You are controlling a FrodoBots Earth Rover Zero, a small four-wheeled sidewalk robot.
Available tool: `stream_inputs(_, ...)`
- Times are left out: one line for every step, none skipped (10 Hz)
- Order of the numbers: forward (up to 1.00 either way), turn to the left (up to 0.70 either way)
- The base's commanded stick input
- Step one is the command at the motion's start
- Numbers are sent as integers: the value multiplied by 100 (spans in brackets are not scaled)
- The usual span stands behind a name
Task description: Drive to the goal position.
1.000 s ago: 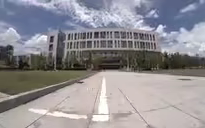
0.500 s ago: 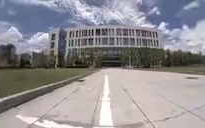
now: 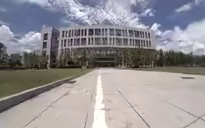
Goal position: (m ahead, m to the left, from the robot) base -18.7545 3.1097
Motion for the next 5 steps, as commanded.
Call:
stream_inputs(70,11)
stream_inputs(70,11)
stream_inputs(70,8)
stream_inputs(70,6)
stream_inputs(70,6)
